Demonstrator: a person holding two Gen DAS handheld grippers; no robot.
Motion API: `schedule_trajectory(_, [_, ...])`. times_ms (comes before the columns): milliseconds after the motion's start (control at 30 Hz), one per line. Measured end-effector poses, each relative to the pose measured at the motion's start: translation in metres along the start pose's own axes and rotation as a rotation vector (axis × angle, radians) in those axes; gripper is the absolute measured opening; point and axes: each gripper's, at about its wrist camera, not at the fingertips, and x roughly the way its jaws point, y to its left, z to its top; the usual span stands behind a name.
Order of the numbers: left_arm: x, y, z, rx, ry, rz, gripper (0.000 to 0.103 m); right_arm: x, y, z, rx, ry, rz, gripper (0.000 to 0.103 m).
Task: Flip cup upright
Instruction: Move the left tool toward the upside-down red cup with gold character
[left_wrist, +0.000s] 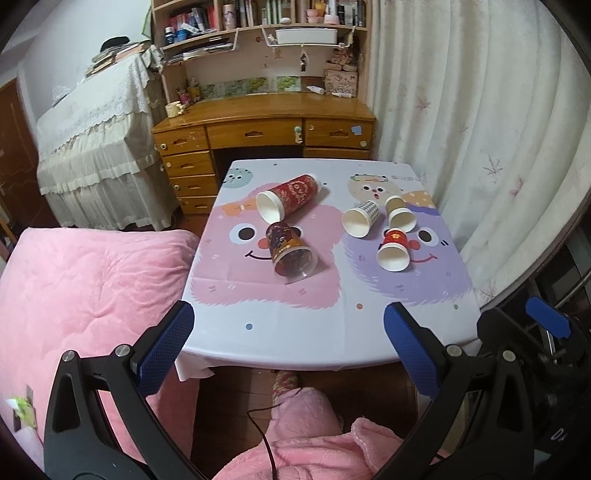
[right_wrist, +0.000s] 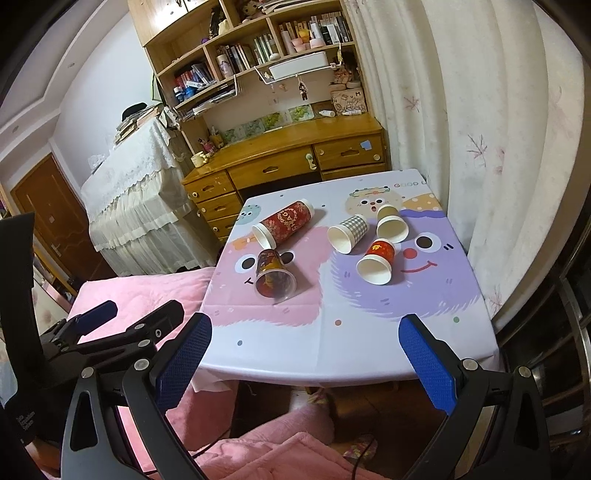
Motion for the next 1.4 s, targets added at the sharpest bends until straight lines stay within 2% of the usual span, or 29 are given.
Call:
schedule_trajectory(133, [0.006, -0.004, 0.0, 0.023, 0.033, -0.018, 0.101, -0.004, -0.006, 0.001, 0.014, -0.031, 0.001, 0.103])
schedule_trajectory(233, [0.025, -0.004, 0.003, 0.026, 0.113, -0.035, 0.101, -0.007, -0.007, 0.003, -0.001, -0.082, 0.006, 0.103])
schedule_trajectory(333, [0.044, -0.002, 0.006, 0.003, 0.167, -0.068, 0.101, -0.005, 0.0, 0.002, -0.087, -0.127, -0.081, 0.103])
schedule_trajectory(433, [0.067, -0.003, 0.013, -0.007, 0.196, -0.1, 0.101, 0.003, -0.001, 0.003, -0.119, -0.117, -0.123, 0.103])
schedule_trajectory(533, [0.095, -0.011, 0.021, 0.003, 0.234, -0.147, 0.101, 0.02, -0.008, 0.008, -0.119, -0.084, -0.158, 0.102])
schedule_trajectory(700, [0.158, -0.036, 0.041, 0.023, 0.367, -0.235, 0.097, 0.067, -0.033, 0.025, -0.129, -0.015, -0.234, 0.102])
schedule_trajectory(900, [0.235, -0.091, 0.072, 0.123, 0.479, -0.256, 0.097, 0.141, -0.09, 0.047, -0.077, 0.107, -0.251, 0.099])
schedule_trajectory(967, [0.261, -0.111, 0.082, 0.158, 0.512, -0.264, 0.097, 0.166, -0.109, 0.054, -0.072, 0.151, -0.258, 0.09])
schedule_trajectory(1033, [0.293, -0.138, 0.095, 0.195, 0.545, -0.269, 0.097, 0.191, -0.129, 0.06, -0.069, 0.197, -0.272, 0.089])
schedule_trajectory(1167, [0.347, -0.179, 0.113, 0.217, 0.587, -0.315, 0.097, 0.241, -0.165, 0.069, -0.062, 0.276, -0.305, 0.089])
schedule_trajectory(1300, [0.4, -0.214, 0.118, 0.185, 0.656, -0.36, 0.097, 0.287, -0.196, 0.072, -0.099, 0.353, -0.339, 0.089])
schedule_trajectory(1400, [0.429, -0.234, 0.115, 0.21, 0.721, -0.348, 0.089, 0.315, -0.217, 0.072, -0.103, 0.409, -0.365, 0.089])
